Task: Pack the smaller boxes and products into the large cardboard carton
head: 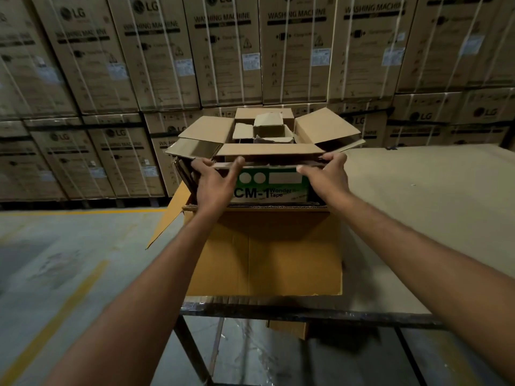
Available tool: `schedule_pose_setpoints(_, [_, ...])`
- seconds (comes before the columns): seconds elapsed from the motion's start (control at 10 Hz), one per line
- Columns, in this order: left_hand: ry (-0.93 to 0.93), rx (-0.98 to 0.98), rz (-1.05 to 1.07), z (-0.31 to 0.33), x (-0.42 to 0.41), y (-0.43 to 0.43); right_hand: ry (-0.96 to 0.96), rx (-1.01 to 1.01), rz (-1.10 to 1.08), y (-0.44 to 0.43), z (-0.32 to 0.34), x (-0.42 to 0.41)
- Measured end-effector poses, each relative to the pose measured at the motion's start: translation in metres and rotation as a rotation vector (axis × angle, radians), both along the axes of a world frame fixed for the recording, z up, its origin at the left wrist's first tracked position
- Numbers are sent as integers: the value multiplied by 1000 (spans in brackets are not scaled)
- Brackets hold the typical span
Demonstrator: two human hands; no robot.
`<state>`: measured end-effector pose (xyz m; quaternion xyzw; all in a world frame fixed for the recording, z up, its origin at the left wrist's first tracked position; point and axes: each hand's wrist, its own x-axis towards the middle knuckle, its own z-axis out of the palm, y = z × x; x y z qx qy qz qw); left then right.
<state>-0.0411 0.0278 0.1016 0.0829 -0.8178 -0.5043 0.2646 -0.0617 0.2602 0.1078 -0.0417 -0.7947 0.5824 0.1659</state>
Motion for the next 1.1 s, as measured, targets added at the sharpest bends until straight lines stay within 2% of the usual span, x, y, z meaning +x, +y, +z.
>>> schedule_pose_setpoints(0.1, [3, -252, -10, -30, 6, 6, -41, 105, 46, 1, -23, 9])
schedule_pose_setpoints(0.2, [67, -474, 4, -54, 9, 4, -37, 397, 145, 2, -45, 11])
schedule_pose_setpoints(0.4, [140, -548, 13, -63, 8, -1, -57, 363, 287, 14, -47, 2])
schedule_pose_setpoints(0.5, [186, -549, 42, -68, 9, 1, -29, 370, 277, 13, -49, 3])
schedule_pose_setpoints(0.7, [430, -679, 167, -61, 7, 19, 245, 625, 15, 23, -46, 13])
schedule_pose_setpoints(0.8, [458, -721, 167, -48, 6, 38, 401, 665, -83, 38, -33, 19])
schedule_pose_setpoints(1.1, [392, -720, 198, -26, 7, 116, 454, 658, -89, 107, -13, 13])
